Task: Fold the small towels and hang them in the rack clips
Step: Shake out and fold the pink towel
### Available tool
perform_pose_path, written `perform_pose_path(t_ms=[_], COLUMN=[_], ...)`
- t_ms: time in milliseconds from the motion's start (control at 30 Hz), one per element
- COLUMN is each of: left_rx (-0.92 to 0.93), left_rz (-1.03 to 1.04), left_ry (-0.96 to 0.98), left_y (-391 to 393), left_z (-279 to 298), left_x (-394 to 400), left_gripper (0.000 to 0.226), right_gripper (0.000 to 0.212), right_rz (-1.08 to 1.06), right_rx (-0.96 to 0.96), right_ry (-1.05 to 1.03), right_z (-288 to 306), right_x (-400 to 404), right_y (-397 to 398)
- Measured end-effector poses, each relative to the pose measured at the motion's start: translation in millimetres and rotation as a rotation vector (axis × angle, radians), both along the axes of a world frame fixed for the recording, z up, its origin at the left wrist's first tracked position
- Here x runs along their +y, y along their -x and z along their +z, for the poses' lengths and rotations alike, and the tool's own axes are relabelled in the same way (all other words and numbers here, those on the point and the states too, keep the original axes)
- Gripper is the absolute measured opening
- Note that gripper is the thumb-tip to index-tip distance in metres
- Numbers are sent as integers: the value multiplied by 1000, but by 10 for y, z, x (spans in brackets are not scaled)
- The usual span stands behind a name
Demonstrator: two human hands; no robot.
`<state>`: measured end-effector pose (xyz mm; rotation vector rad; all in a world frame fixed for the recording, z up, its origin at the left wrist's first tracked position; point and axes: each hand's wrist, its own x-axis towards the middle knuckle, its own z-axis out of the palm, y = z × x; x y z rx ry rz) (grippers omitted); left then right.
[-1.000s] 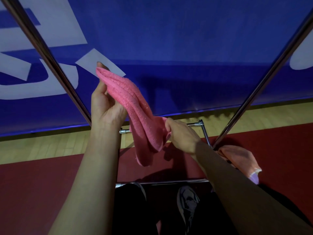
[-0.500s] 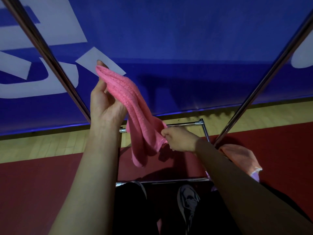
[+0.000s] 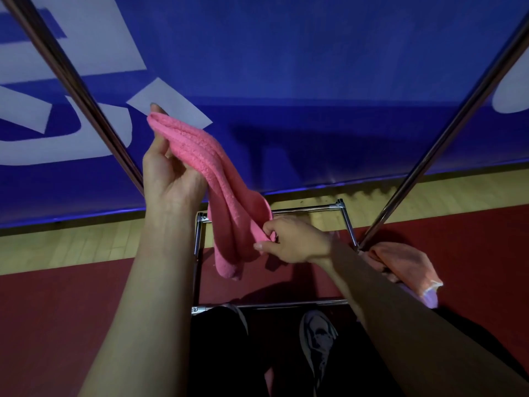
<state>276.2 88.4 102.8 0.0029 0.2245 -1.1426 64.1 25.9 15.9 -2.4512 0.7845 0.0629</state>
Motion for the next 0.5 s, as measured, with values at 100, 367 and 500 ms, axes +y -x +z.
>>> perform_pose_path(t_ms=[100, 367, 500], left_rx=[-44, -656, -1011], left_rz=[17, 186, 329], left_ry=[-24, -573, -826], left_y=[2, -59, 75], left_z=[6, 161, 186], left_x=[0, 138, 109], left_gripper=[62, 47, 25], right_gripper=[31, 11, 11], right_rz=[14, -7, -26], right_rx=[8, 2, -22], right_ry=[23, 40, 104], right_z=[47, 167, 300], right_x=[-52, -142, -207], right_y=[16, 75, 133])
